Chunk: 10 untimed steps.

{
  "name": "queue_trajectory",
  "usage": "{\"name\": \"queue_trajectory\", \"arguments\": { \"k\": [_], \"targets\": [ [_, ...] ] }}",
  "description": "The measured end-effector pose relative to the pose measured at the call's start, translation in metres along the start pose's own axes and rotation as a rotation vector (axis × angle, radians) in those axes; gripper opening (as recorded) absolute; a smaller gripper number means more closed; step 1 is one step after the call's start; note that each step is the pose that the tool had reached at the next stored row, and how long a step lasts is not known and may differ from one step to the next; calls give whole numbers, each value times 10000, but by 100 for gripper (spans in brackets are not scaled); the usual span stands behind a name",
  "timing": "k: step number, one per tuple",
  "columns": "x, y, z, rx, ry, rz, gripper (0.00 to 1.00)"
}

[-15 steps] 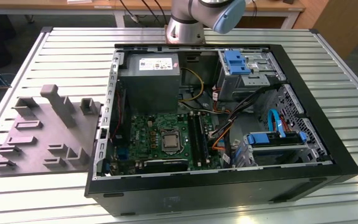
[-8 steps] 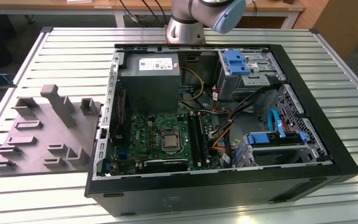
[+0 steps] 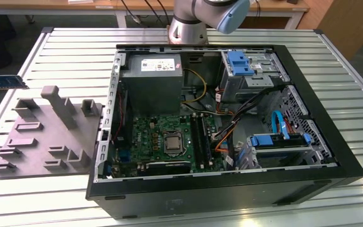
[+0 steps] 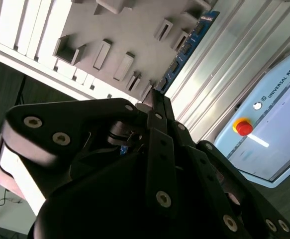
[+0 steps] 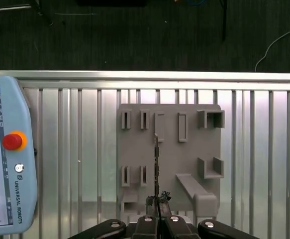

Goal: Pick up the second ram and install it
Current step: 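Pick up the second ram and move it above second insertion slot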

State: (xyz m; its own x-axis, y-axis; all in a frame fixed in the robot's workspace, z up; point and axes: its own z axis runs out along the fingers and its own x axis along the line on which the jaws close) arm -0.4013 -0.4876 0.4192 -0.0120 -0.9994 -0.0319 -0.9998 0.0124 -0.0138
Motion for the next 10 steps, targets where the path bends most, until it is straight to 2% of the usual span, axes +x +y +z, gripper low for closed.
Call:
{"name": "queue_trajectory", "arguments": {
  "k": [10],
  "targets": [
    [-3,-258,7,-1,-6,0,12]
  ]
}}
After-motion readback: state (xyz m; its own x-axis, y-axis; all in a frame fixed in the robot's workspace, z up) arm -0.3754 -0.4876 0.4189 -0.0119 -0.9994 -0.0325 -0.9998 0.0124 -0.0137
